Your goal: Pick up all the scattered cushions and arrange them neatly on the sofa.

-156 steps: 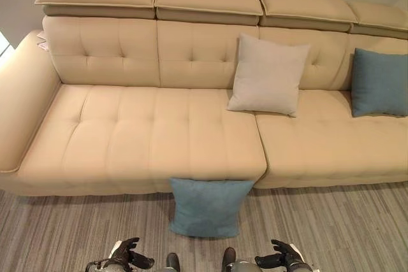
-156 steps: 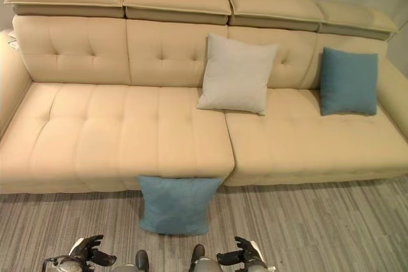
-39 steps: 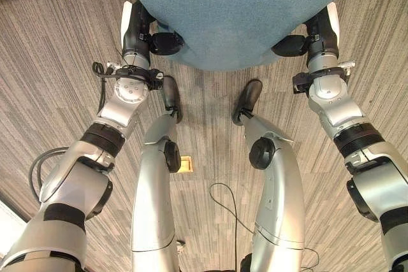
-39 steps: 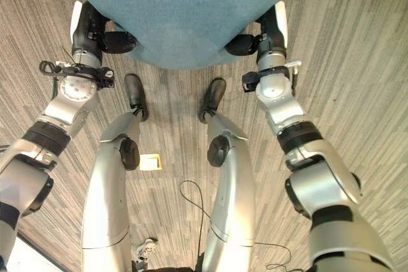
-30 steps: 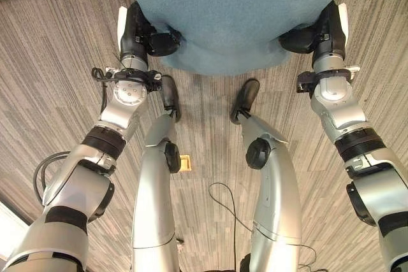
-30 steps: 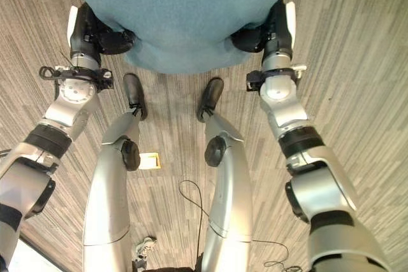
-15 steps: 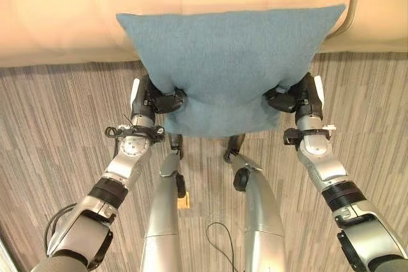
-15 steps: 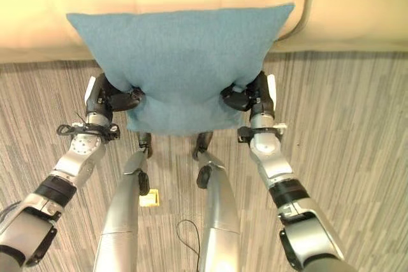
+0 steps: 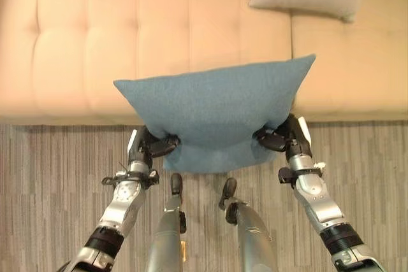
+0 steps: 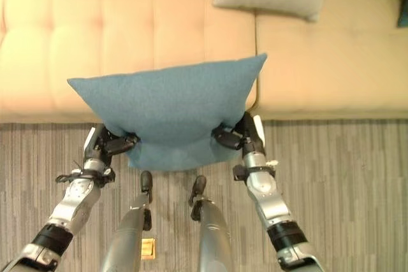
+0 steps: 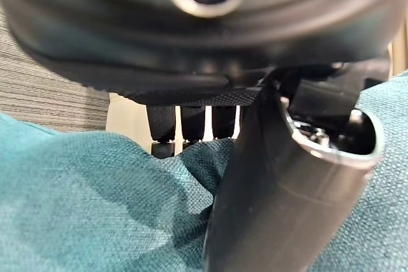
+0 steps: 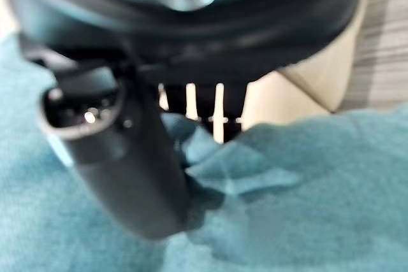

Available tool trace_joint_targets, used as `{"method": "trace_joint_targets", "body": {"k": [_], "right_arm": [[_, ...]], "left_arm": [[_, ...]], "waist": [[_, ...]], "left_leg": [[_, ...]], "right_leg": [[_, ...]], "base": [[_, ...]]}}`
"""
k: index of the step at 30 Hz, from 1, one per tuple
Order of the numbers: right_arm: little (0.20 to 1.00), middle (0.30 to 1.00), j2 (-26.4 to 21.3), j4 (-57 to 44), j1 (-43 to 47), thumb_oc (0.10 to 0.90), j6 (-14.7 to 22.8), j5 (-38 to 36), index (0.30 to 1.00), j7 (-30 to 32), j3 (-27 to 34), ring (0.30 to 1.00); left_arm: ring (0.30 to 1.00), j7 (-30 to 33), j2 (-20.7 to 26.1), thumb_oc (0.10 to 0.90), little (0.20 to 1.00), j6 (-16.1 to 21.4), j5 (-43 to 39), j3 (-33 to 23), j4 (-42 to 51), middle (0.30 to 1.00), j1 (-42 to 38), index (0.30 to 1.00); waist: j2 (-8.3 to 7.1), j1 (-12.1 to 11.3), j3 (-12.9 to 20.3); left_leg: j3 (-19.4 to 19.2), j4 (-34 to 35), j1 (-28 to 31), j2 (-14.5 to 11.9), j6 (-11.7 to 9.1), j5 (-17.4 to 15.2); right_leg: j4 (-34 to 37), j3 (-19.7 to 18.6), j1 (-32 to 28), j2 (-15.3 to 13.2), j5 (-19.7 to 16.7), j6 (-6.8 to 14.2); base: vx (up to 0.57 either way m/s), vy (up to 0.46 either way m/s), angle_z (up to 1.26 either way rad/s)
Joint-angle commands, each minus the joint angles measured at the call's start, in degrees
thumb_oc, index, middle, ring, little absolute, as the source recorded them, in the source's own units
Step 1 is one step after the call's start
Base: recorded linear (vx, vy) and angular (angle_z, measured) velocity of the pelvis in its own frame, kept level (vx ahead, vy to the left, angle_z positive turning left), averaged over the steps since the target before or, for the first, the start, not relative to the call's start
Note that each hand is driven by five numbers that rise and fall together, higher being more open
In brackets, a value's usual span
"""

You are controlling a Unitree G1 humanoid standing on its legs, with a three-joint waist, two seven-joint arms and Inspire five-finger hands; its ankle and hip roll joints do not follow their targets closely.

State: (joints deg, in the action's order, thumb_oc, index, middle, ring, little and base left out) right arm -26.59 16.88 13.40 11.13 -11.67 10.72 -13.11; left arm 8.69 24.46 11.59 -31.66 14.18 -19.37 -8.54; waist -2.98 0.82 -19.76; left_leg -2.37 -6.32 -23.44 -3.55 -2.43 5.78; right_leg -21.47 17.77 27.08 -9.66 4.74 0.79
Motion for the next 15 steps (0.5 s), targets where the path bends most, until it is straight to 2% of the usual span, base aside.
{"method": "trace_joint_targets", "body": {"k": [1,5,8,11,12,13,14,15], "right_arm": [[0.300,0.300,-0.3,-12.2,0.2,0.400,7.4,1.8,0.300,-4.9,-1.9,0.300],[0.300,0.300,-0.7,-13.2,-1.0,0.400,7.3,2.3,0.300,-5.5,-1.3,0.300],[0.300,0.300,-1.8,-14.0,-3.0,0.400,7.1,3.5,0.300,-5.7,0.3,0.300],[0.300,0.300,-2.5,-14.8,-3.8,0.400,7.1,4.0,0.300,-5.8,1.2,0.300],[0.300,0.300,-2.9,-15.1,-3.9,0.400,7.1,4.3,0.300,-5.8,1.7,0.300],[0.300,0.300,-3.6,-15.9,-3.9,0.400,7.0,4.6,0.300,-6.1,2.2,0.300],[0.300,0.300,-3.8,-16.2,-4.0,0.400,6.9,4.5,0.300,-6.4,2.1,0.300],[0.300,0.300,-3.8,-16.2,-4.0,0.400,6.9,4.5,0.300,-6.4,2.1,0.300]], "left_arm": [[0.300,-5.3,-2.5,0.400,0.300,7.8,0.5,1.2,9.8,0.300,0.0,0.300],[0.300,-5.5,-2.3,0.400,0.300,7.8,1.0,-0.4,10.2,0.300,2.7,0.300],[0.300,-6.2,-3.4,0.400,0.300,7.7,0.7,-2.1,9.8,0.300,6.0,0.300],[0.300,-6.7,-4.0,0.400,0.300,7.6,0.6,-2.5,9.8,0.300,7.0,0.300],[0.300,-7.1,-4.3,0.400,0.300,7.6,0.6,-2.6,9.8,0.300,7.3,0.300],[0.300,-7.5,-4.8,0.400,0.300,7.6,0.4,-3.1,9.7,0.300,7.3,0.300],[0.300,-7.8,-4.9,0.400,0.300,7.7,0.3,-3.2,9.6,0.300,7.5,0.300],[0.300,-7.9,-4.9,0.400,0.300,7.7,0.2,-3.2,9.6,0.300,7.6,0.300]], "waist": [[0.98,-0.8,9.6],[0.97,-1.4,10.1],[0.91,-2.7,11.7],[0.72,-3.1,11.8],[0.45,-3.2,11.7],[-0.18,-2.4,11.8],[-0.44,-1.8,12.4],[-0.43,-2.0,12.3]], "left_leg": [[2.2,1.8,4.7,-2.3,-3.6,-4.2],[3.0,4.1,7.6,-2.9,-4.6,-3.0],[4.0,6.1,8.9,-2.4,-5.7,-1.5],[4.3,5.5,8.4,-1.8,-6.1,-0.9],[3.8,4.4,7.3,-1.3,-5.9,-1.2],[-1.0,1.3,6.6,-1.4,-4.5,-3.4],[-3.9,0.3,8.2,-2.2,-4.1,-6.4],[-4.0,0.0,8.3,-2.3,-4.0,-6.7]], "right_leg": [[9.7,1.7,-8.9,1.4,2.0,3.8],[12.9,2.2,-13.4,3.1,2.4,3.3],[18.3,4.8,-18.3,4.7,2.2,2.8],[20.2,6.5,-20.2,4.5,1.5,2.9],[21.0,7.3,-20.5,4.0,1.0,3.1],[21.1,8.8,-20.0,2.6,-0.2,3.5],[21.7,8.7,-20.8,2.2,0.3,3.9],[21.7,8.6,-20.9,2.3,0.3,4.0]], "base": [[0.14,-0.075,0.08],[0.05,-0.078,0.25],[0.06,-0.102,0.41],[0.01,-0.026,0.55],[-0.09,0.045,0.47],[0.00,0.045,0.58],[0.03,0.047,0.58],[0.12,0.060,0.75]]}}
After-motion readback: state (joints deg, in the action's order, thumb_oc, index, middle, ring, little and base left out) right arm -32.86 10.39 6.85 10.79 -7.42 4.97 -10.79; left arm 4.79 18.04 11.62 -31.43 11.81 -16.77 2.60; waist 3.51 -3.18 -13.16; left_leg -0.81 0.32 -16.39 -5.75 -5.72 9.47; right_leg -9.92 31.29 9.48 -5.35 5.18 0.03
